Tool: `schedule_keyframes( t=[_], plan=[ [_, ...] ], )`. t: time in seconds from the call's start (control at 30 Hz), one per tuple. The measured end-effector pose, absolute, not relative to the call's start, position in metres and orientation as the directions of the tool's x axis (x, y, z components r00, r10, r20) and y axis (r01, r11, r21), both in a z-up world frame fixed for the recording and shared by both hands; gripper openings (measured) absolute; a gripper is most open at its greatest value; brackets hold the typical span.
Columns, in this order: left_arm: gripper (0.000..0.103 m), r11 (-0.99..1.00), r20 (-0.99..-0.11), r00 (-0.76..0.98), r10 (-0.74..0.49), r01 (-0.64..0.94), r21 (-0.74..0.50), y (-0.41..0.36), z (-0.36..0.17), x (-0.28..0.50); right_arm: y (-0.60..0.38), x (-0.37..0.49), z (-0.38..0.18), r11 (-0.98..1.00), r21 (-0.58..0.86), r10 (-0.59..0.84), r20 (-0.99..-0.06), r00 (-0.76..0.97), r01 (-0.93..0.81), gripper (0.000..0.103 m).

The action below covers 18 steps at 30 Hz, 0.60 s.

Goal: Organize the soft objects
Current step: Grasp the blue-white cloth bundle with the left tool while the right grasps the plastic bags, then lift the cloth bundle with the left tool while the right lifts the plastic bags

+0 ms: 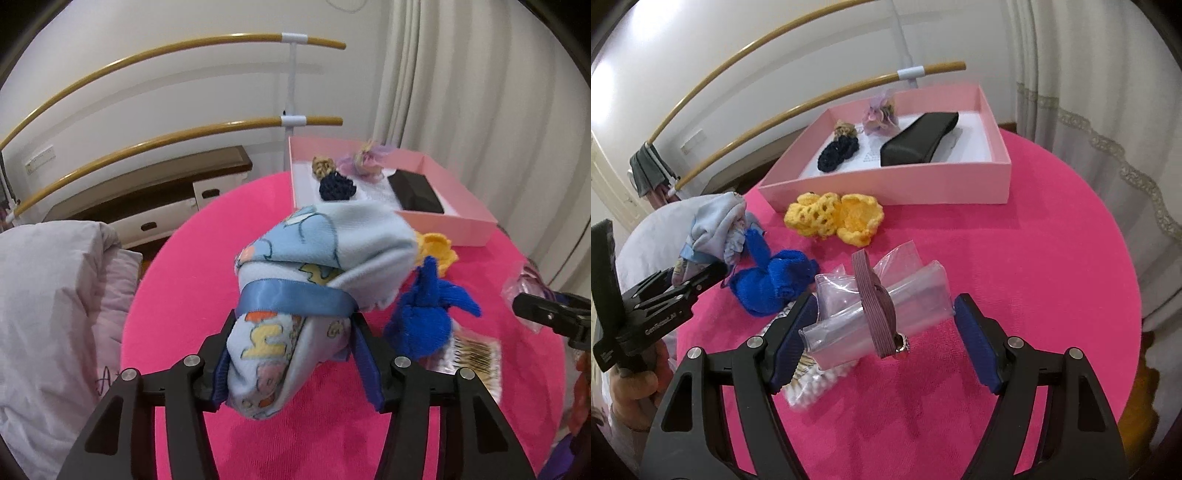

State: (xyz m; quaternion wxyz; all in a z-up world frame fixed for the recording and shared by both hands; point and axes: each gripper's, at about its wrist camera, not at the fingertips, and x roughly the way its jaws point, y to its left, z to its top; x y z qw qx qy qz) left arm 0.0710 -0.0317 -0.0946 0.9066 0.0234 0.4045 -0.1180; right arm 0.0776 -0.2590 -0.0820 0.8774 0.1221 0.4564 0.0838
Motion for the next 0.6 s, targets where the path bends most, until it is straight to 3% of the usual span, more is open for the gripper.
schedule_keyframes(
  t=[0.23,0.43,0.6],
  plan=[
    [0.047,0.967,-0.707,0.673,-0.219,0.245,-0.067,-0.024,-0.062,0.046,-0.254,0.076,-0.064,0.954,0.294,0.271,-0.757,0.595,-0.061,0.073],
    [0.048,0.965,-0.732,0.651,-0.201,0.260,-0.033,-0.026,-0.065,0.050,-0.250,0.077,-0.061,0.954,0.289,0.274,-0.752,0.600,-0.075,0.073],
    [0.072,0.962,-0.757,0.638,-0.142,0.268,0.045,-0.042,-0.085,0.069,-0.248,0.077,-0.064,0.953,0.292,0.280,-0.756,0.591,-0.077,0.073]
  ],
)
